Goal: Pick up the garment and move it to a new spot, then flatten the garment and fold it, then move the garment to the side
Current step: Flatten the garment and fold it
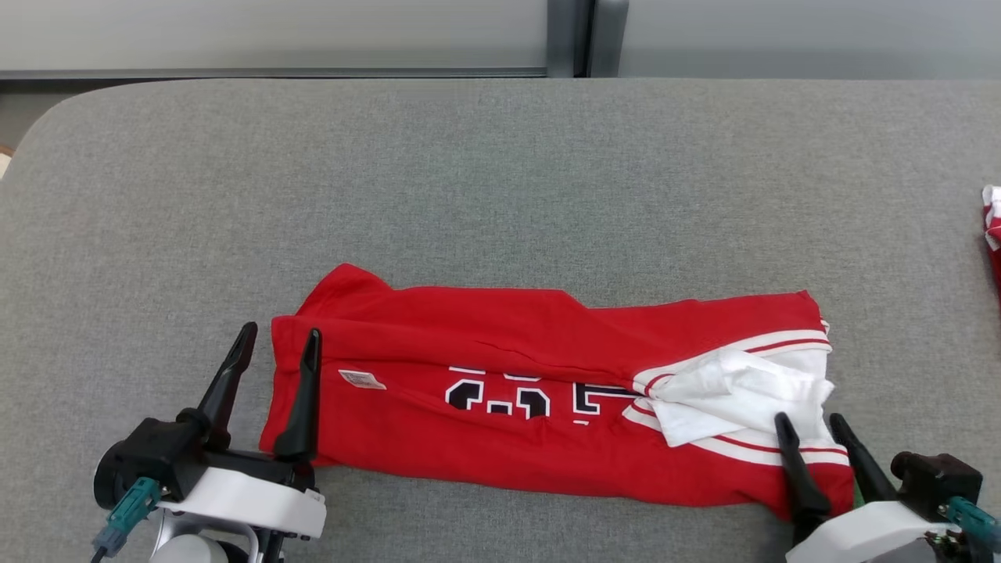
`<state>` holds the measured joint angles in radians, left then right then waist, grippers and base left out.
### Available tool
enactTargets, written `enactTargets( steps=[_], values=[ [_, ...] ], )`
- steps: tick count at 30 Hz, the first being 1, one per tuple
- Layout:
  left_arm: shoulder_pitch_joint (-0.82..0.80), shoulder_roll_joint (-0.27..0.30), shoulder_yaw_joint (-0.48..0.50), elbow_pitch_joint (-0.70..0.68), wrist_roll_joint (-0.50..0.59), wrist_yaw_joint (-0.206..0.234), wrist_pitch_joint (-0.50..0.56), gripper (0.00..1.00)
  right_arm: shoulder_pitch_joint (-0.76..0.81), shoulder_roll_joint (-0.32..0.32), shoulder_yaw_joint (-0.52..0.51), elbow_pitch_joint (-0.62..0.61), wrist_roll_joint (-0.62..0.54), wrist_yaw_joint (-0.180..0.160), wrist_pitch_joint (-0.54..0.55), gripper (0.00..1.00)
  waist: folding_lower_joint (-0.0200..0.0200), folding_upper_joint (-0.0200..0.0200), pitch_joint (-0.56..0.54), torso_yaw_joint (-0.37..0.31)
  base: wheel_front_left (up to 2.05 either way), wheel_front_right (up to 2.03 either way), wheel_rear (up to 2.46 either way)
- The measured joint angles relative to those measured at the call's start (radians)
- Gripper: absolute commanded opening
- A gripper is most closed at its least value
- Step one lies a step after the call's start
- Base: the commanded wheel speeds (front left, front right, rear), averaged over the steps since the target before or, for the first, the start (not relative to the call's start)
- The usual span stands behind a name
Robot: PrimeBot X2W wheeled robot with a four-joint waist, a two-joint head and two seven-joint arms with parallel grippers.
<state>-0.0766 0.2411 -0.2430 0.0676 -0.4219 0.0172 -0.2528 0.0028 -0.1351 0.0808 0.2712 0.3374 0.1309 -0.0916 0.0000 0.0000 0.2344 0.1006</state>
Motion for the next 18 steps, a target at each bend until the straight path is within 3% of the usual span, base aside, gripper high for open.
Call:
enactTargets(
  steps=[1,2,3,4,5,11,18],
  values=[
    [-0.004,-0.002,-0.002,0.005,0.0,-0.004,0.0,1.0,-0.01,0.002,0.013,0.023,0.014,0.0,-0.001,1.0,0.0,0.0,0.006,0.004,0.0,0.0,0.0],
    [-0.011,-0.002,-0.001,0.008,0.0,-0.006,-0.003,1.0,-0.02,0.002,0.027,0.044,0.024,0.0,-0.001,0.89,0.0,0.0,0.011,0.007,0.0,0.0,0.0],
    [-0.016,-0.002,0.0,0.009,0.0,-0.008,-0.003,1.0,-0.03,0.002,0.038,0.055,0.026,0.0,-0.002,0.49,0.0,0.0,0.017,0.009,0.0,0.0,0.0],
    [-0.02,-0.002,0.0,0.012,0.001,-0.009,-0.004,1.0,-0.039,0.002,0.048,0.067,0.034,0.0,-0.004,0.37,0.0,0.0,0.023,0.011,0.0,0.0,0.0],
    [-0.021,-0.003,0.001,0.015,0.001,-0.013,-0.004,1.0,-0.046,0.002,0.058,0.074,0.039,0.0,-0.004,0.0,0.0,0.0,0.026,0.011,0.0,0.0,0.0],
    [-0.033,-0.006,0.005,0.038,0.008,-0.024,-0.007,1.0,-0.051,-0.015,0.077,0.074,0.058,0.002,-0.024,0.0,0.0,0.0,0.032,0.003,0.0,0.0,0.0],
    [-0.034,-0.012,0.025,0.043,0.015,-0.026,-0.009,1.0,0.002,-0.086,-0.034,0.033,0.047,0.001,-0.042,0.0,0.0,0.0,0.023,-0.012,0.0,0.0,0.0]
  ],
)
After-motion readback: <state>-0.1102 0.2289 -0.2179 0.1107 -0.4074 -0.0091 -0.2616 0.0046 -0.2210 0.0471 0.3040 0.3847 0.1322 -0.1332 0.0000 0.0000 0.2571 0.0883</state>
